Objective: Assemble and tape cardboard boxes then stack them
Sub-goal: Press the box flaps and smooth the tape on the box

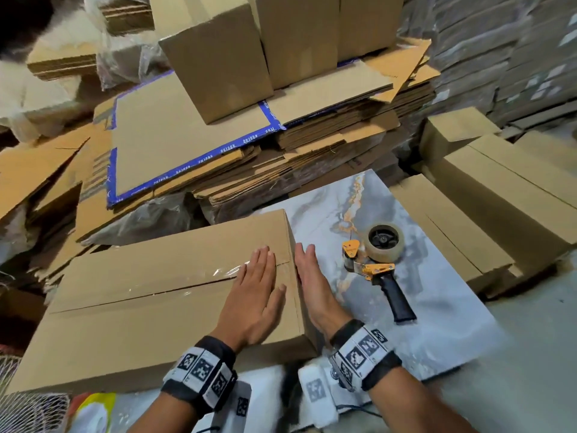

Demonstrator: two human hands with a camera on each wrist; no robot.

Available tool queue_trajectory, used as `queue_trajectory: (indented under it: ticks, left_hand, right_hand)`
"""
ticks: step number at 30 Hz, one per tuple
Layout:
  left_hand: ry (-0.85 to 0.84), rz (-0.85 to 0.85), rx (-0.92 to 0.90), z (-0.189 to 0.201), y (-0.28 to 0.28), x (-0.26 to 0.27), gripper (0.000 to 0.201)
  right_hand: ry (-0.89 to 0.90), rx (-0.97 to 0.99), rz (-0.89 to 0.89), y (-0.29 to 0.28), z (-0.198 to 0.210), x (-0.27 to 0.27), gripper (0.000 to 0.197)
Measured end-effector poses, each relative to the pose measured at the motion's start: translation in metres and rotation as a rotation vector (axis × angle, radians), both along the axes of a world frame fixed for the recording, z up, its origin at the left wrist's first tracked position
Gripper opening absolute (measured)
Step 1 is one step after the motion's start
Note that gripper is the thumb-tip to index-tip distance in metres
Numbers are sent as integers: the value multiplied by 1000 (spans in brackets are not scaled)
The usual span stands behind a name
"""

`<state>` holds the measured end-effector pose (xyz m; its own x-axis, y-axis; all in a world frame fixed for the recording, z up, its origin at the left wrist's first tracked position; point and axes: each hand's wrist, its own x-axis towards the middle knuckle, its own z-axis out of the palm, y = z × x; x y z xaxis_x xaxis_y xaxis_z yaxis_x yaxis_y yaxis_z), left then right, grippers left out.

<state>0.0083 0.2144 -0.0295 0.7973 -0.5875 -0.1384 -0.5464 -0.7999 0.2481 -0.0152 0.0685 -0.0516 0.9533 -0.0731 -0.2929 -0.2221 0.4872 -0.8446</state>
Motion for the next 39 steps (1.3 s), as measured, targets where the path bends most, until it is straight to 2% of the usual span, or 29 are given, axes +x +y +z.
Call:
queue_trajectory:
  ticks: [2,5,8,11,12,15,17,20,23,25,31,34,36,38,39]
  left_hand:
    - [5,-17,9,-2,2,2,75]
    - [29,-47,-13,-4,2,6,75]
    - [30,-55,-14,-4,2,8,75]
    - [41,-56,-21,-3,2,8,75]
    - [46,-59,-23,-4,2,7,75]
    - [47,-54,-34,-5,2,6,77]
    - [43,-57,-30,-5,2,7,78]
    - [32,-67,-22,-7,2,10,78]
    - [27,-62,-15,-6,2,10,80]
    - [18,-59,-24,-5,2,9,78]
    - [-9,-99,-35,-1,-1,9,71]
    - [5,-98,-19,-1,0,9,72]
    - [10,-93,-21,0,-1,8,72]
    - [16,-85,-29,1,-1,8,72]
    - [17,-80,-37,0,-1,8,72]
  right_hand:
    - [-2,-24,16,6,-6,-1,73]
    - [-13,-121,22,7,-15,4,62]
    - [-42,-97,22,7,-10,9,86]
    - [-11,-128,49,11,-18,0,102]
    - [-10,-123,55,12,-26,-9,103]
    - [-7,-178,66,14,-36,-34,81]
    - [-35,-208,62,9,-32,-37,85]
    - [-63,-233,35,3,-21,-25,106]
    - [-48,-220,24,6,-22,-21,95]
    - [-37,-192,37,8,-28,-21,99]
    - [-97,-176,26,8,-38,-3,94]
    - [-66,-265,82,3,-44,-1,90]
    - [-60,-325,119,-5,-44,-2,98]
    - [-104,-343,130,-8,-43,-3,102]
    - [-139,-371,128,-7,-44,-5,96]
